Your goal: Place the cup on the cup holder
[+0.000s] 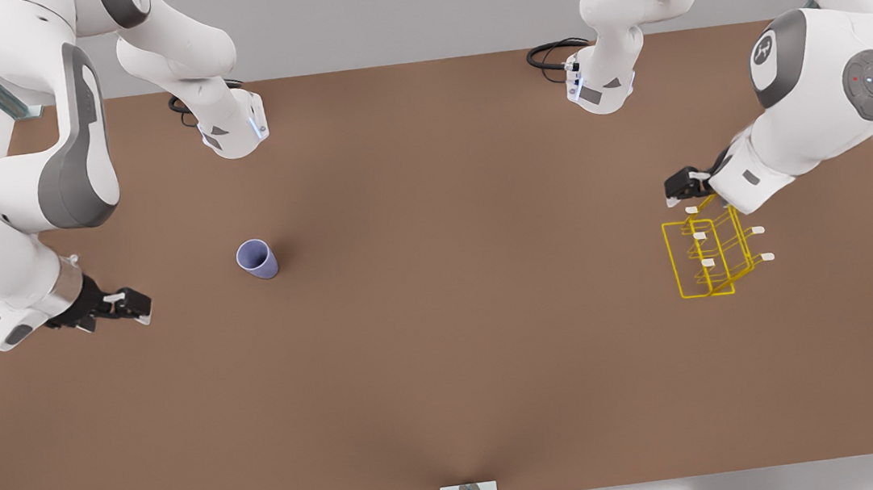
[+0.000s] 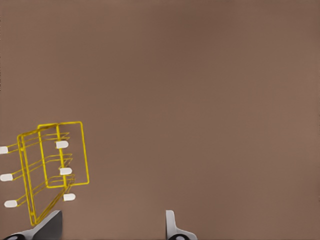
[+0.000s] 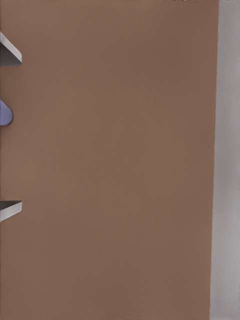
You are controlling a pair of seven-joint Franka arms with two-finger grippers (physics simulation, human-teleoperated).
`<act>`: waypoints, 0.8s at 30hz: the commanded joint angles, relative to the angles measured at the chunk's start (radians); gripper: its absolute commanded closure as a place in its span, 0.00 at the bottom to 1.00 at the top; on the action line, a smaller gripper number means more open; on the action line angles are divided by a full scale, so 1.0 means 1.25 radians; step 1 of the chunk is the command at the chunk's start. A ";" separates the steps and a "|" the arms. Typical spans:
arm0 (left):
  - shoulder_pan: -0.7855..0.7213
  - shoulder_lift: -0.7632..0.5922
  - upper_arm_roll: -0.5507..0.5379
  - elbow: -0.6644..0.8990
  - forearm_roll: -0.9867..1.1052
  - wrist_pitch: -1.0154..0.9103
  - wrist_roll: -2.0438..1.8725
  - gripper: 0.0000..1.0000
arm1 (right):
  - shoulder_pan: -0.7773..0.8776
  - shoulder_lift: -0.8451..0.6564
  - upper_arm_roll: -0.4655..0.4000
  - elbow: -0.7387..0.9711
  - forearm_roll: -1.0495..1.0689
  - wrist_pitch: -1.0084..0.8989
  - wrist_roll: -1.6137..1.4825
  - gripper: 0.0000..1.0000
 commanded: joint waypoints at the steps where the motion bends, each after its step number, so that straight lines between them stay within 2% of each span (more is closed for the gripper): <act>1: -0.002 -0.005 -0.004 -0.008 0.006 0.085 -0.050 0.00 | 0.000 -0.001 0.000 0.000 0.000 0.056 -0.003 0.00; 3: -0.006 -0.003 -0.004 -0.004 0.008 0.085 -0.052 0.00 | 0.000 -0.001 0.000 0.000 -0.002 0.056 -0.003 0.00; 5: -0.007 -0.003 -0.003 -0.006 0.010 0.022 -0.034 0.00 | 0.001 -0.001 0.000 0.000 -0.002 0.057 -0.003 0.00; 14: 0.004 0.005 0.002 -0.004 0.006 0.022 -0.044 0.00 | 0.007 0.029 0.001 0.000 0.005 0.083 -0.001 0.00; 19: 0.002 0.001 0.006 -0.001 0.011 0.025 -0.034 0.00 | 0.011 -0.035 0.101 -0.095 0.009 0.019 0.103 0.00; 24: -0.006 0.002 0.001 -0.002 0.039 0.033 -0.033 0.00 | 0.011 -0.001 0.106 -0.071 -0.002 -0.023 0.105 0.00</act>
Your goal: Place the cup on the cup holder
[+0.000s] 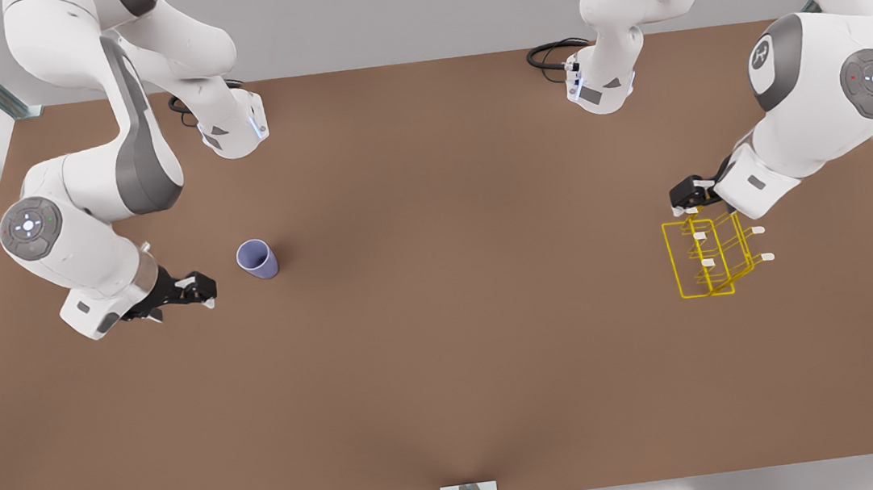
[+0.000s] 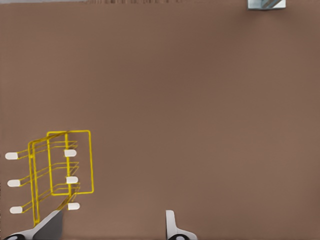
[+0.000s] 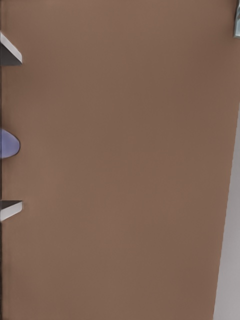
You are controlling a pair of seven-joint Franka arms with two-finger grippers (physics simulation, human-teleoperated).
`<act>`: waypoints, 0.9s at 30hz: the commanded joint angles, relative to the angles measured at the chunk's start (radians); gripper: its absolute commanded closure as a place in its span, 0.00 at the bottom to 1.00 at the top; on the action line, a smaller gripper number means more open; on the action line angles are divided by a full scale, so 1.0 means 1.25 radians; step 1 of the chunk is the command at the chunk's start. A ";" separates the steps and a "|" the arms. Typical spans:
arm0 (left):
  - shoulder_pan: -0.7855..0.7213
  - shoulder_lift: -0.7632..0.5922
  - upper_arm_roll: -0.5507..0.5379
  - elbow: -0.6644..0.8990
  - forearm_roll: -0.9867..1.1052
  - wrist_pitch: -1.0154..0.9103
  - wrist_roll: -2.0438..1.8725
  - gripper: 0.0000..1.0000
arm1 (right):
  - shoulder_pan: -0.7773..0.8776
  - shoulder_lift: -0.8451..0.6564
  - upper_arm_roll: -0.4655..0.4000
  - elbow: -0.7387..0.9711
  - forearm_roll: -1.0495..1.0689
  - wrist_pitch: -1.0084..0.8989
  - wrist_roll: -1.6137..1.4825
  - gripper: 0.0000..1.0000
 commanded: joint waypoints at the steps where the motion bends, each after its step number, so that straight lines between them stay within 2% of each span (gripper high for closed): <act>1: -0.001 -0.001 -0.001 0.000 0.011 0.004 -0.004 0.00 | -0.027 -0.008 0.005 -0.061 -0.003 0.019 0.066 0.00; 3: 0.000 0.000 -0.001 0.000 0.013 0.005 -0.003 0.00 | -0.036 -0.119 0.057 -0.227 -0.002 0.060 0.060 0.00; 5: 0.003 0.000 -0.001 -0.001 0.013 0.005 -0.003 0.00 | -0.026 -0.115 0.096 -0.304 0.002 0.053 0.060 0.00; 7: 0.004 0.000 -0.001 0.000 0.013 0.004 -0.003 0.00 | -0.028 -0.112 0.123 -0.304 0.020 0.060 0.078 0.00; 10: 0.003 0.000 -0.001 0.000 0.013 0.004 -0.003 0.00 | -0.038 -0.080 0.124 -0.302 0.042 0.125 0.133 0.00; 16: 0.002 0.002 -0.001 0.000 0.013 0.005 -0.003 0.00 | -0.028 -0.099 0.128 -0.397 0.041 0.199 0.170 0.00; 20: 0.002 0.000 0.000 0.000 0.013 0.004 -0.003 0.00 | -0.036 -0.110 0.181 -0.418 0.041 0.211 0.197 0.00; 22: 0.005 0.000 0.000 0.000 0.013 0.003 -0.004 0.00 | -0.037 -0.125 0.184 -0.450 0.041 0.217 0.197 0.00; 27: 0.007 0.002 0.002 0.000 0.014 -0.006 -0.015 0.00 | -0.033 -0.089 0.193 -0.483 0.031 0.272 0.200 0.00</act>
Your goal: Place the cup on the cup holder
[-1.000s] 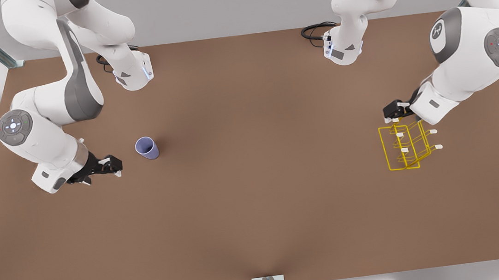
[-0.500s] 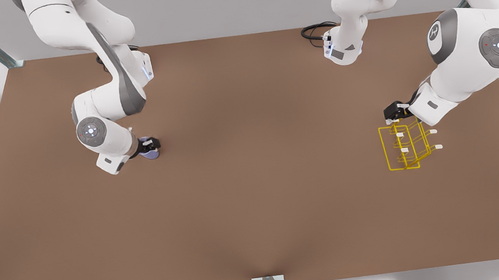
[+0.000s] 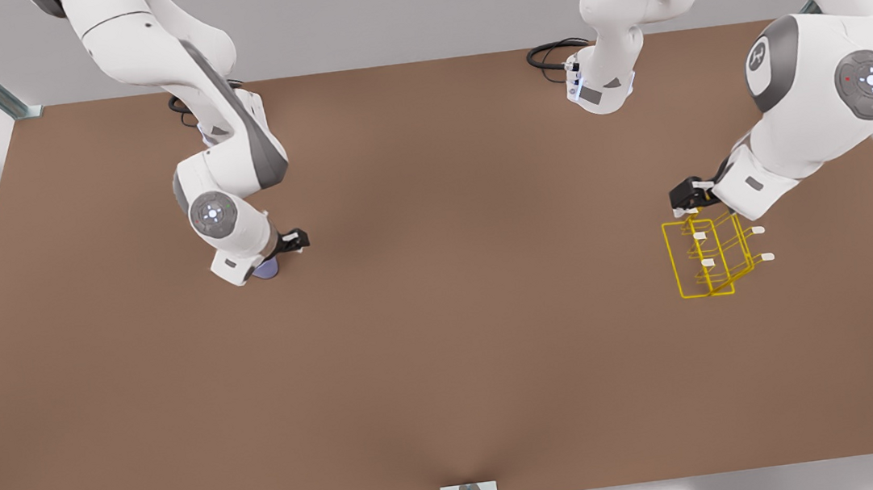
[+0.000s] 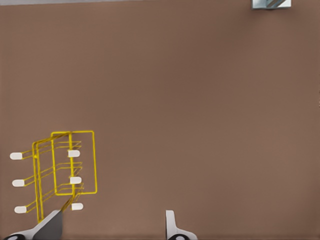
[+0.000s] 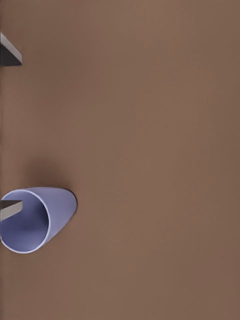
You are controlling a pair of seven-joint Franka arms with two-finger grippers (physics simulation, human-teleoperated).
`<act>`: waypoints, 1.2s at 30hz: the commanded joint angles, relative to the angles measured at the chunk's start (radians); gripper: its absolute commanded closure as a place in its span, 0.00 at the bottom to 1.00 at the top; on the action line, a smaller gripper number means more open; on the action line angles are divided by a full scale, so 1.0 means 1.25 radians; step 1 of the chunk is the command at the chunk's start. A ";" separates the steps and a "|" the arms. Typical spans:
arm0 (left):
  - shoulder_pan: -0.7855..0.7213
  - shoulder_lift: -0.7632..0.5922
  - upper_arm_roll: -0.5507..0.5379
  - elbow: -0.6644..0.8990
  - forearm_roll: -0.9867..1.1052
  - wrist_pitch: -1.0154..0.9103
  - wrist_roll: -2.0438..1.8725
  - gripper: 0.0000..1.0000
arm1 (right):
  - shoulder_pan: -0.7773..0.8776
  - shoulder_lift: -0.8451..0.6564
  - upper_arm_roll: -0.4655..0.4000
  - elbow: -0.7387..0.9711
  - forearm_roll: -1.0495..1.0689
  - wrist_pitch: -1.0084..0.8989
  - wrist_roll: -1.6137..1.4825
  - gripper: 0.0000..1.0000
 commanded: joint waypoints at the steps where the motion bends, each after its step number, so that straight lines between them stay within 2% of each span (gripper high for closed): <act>1: 0.007 -0.001 0.005 0.001 0.001 -0.005 -0.009 0.00 | -0.018 0.015 0.001 -0.002 -0.005 0.049 0.068 0.00; 10: 0.007 0.017 0.005 0.017 -0.001 0.001 -0.010 0.00 | -0.034 0.052 -0.001 -0.044 -0.005 0.160 0.070 0.00; 17: 0.016 0.029 0.006 0.034 -0.002 0.004 0.000 0.00 | -0.046 0.023 0.001 -0.129 -0.009 0.213 0.063 0.00; 29: 0.034 0.050 -0.010 0.054 -0.001 0.030 0.022 0.00 | -0.042 -0.015 0.003 -0.211 -0.009 0.243 0.065 0.00; 33: 0.011 0.043 -0.053 0.041 0.000 -0.009 0.051 0.00 | -0.045 -0.013 0.003 -0.229 -0.009 0.241 0.063 0.00; 36: 0.025 0.038 -0.041 0.050 0.001 -0.055 0.052 0.00 | -0.046 -0.012 0.003 -0.234 -0.009 0.243 0.063 0.00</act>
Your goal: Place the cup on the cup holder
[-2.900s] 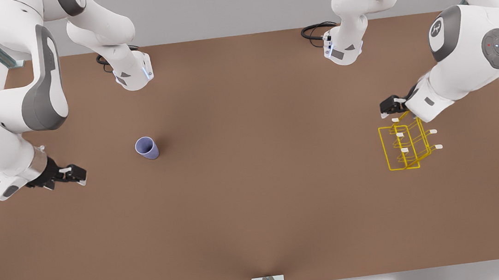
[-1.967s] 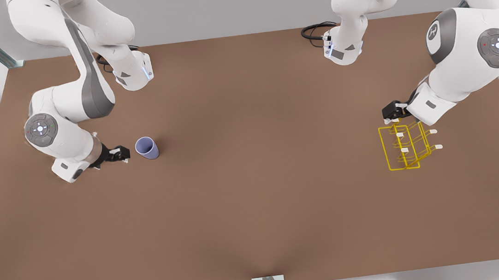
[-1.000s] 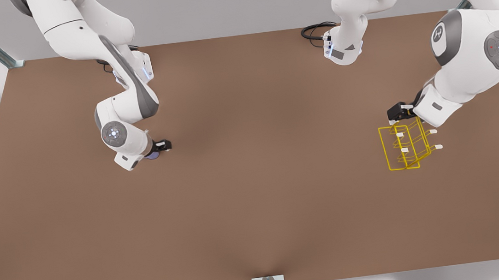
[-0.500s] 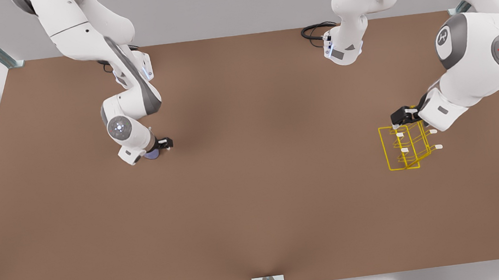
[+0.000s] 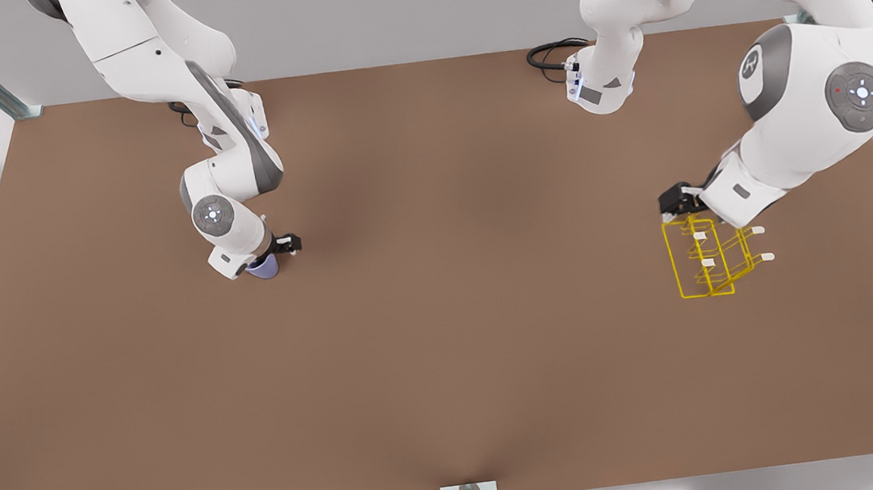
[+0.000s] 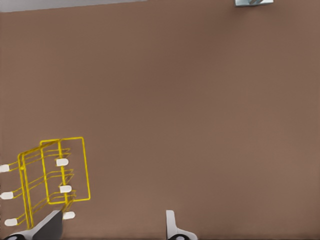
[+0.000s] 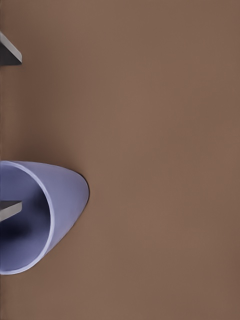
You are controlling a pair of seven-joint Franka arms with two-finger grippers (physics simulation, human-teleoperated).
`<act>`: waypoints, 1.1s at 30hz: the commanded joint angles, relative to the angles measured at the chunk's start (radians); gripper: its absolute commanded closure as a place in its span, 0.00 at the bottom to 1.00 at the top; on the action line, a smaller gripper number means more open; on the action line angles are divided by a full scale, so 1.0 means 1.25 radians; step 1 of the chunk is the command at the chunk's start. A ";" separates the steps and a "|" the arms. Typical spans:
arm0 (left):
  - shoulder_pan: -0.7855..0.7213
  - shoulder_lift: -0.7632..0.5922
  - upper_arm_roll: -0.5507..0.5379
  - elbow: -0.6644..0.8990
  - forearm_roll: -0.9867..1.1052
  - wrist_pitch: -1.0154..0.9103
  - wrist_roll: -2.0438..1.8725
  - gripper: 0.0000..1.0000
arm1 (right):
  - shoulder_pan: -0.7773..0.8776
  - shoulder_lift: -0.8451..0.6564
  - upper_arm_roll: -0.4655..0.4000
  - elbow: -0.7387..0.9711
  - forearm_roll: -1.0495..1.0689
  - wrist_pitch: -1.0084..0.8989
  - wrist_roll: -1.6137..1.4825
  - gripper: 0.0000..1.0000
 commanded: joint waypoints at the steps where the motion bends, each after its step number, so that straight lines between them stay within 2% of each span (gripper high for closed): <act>1: 0.001 0.002 0.002 0.001 0.055 -0.030 0.032 0.00 | 0.001 0.000 0.001 -0.007 0.001 0.006 0.004 0.00; 20: -0.011 0.010 -0.002 -0.003 0.063 -0.066 -0.002 0.00 | -0.017 -0.022 0.001 -0.071 0.001 0.051 -0.006 0.00; 29: -0.006 0.010 -0.002 -0.009 0.060 -0.076 -0.002 0.00 | -0.022 0.029 -0.001 -0.084 0.001 0.119 -0.006 0.00; 30: -0.006 0.012 -0.002 -0.009 0.061 -0.076 -0.002 0.00 | -0.023 0.032 -0.001 -0.084 0.001 0.120 -0.006 0.03; 31: -0.006 0.014 0.000 -0.009 0.061 -0.074 -0.002 0.00 | -0.025 0.034 -0.002 -0.084 0.000 0.121 -0.006 0.44; 32: -0.006 0.018 0.000 -0.009 0.061 -0.071 -0.002 0.00 | -0.026 0.034 -0.002 -0.084 -0.004 0.121 -0.007 0.77; 33: -0.006 0.019 0.000 -0.009 0.061 -0.069 -0.004 0.00 | -0.035 0.038 -0.002 -0.084 -0.004 0.120 -0.007 0.79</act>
